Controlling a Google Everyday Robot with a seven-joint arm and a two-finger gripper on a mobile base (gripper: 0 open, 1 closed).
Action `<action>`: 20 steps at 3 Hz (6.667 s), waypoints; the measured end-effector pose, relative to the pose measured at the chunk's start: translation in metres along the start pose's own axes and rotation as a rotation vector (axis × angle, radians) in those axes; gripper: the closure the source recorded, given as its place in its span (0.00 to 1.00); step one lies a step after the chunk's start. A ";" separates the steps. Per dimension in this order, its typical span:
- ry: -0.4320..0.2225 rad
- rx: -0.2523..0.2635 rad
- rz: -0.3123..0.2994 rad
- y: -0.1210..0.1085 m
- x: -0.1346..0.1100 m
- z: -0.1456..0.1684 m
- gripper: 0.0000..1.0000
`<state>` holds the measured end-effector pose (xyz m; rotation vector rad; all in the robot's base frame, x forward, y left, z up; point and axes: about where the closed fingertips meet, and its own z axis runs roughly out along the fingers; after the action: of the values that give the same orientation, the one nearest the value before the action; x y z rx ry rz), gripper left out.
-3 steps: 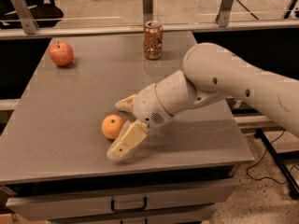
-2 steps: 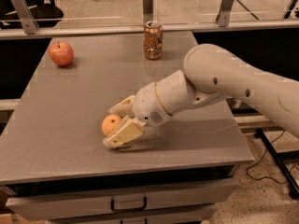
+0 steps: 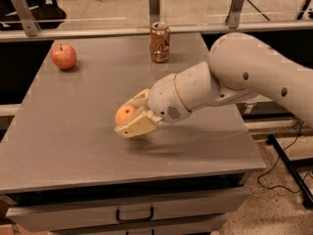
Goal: Move orange near orange can
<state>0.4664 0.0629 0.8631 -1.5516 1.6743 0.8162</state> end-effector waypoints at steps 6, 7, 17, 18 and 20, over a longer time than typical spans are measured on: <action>0.082 0.459 -0.092 -0.161 0.023 -0.167 1.00; 0.058 0.521 -0.067 -0.200 0.046 -0.181 1.00; -0.100 0.388 0.033 -0.305 0.066 -0.075 0.00; -0.107 0.425 0.006 -0.285 0.062 -0.118 0.00; -0.095 0.542 -0.140 -0.183 0.024 -0.266 0.00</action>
Offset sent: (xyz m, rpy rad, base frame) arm 0.0126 -0.0358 0.0355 -0.0036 -0.0894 -0.0775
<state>0.6276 -0.1854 0.9933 -1.2108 1.5331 0.3161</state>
